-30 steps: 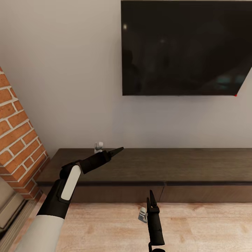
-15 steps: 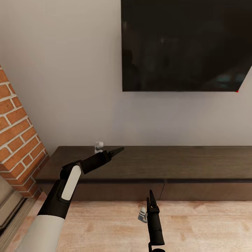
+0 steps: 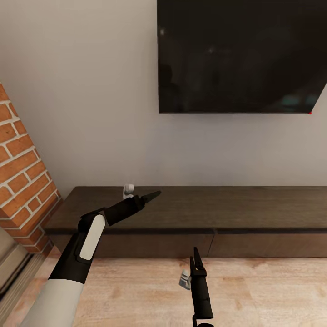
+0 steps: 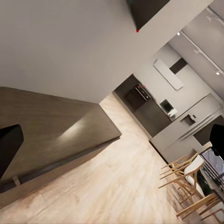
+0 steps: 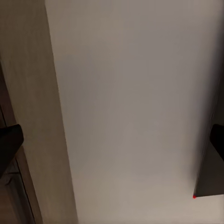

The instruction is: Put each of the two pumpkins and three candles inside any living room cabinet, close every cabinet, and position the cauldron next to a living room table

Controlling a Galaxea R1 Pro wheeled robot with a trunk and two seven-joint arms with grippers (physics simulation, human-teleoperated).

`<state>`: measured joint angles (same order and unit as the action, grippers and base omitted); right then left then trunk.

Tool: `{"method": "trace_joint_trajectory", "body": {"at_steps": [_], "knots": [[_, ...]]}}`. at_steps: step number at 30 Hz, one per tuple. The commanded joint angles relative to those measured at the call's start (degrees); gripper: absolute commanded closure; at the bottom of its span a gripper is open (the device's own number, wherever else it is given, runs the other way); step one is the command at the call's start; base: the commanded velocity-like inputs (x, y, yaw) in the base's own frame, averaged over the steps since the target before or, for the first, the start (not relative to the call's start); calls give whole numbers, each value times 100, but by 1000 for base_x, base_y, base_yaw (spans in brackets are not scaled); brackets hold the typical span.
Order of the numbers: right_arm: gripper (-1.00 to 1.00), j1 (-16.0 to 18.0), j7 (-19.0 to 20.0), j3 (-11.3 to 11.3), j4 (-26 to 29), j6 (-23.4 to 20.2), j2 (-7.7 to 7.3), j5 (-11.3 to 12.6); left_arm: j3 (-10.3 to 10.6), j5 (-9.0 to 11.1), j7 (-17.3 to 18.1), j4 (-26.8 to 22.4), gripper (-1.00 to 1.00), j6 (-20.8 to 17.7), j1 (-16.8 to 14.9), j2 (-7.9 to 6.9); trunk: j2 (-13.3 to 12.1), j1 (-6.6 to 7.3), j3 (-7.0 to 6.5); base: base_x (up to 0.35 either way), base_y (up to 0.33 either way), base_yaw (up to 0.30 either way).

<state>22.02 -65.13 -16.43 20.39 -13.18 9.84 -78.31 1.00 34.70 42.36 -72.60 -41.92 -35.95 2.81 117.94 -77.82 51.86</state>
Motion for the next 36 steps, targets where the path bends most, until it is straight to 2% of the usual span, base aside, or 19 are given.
{"method": "trace_joint_trajectory", "body": {"at_steps": [1, 28, 29, 36], "knots": [[-100, -2, 0, 0, -2, 0, 0, 0, 0, 2, 0, 0, -100, -1, 0, 0, 42, -23, 18, 0, 0, 0], [-100, -2, 15, 0, -9, 0, 0, -6, -4, 2, 0, 2, -100, -1, 0, 0, 1124, -616, 503, 0, 0, 0], [-100, -19, -18, -33, -26, 33, -10, -39, -12, 5, 9, 5, -100, 23, 7, -33, 1123, -615, 503, 0, 0, 0], [-100, 63, 16, -85, -14, 10, 16, 10, -17, 10, 1, -17, -100, 34, 48, -27, 1123, -615, 503, 0, 0, 0]]}}
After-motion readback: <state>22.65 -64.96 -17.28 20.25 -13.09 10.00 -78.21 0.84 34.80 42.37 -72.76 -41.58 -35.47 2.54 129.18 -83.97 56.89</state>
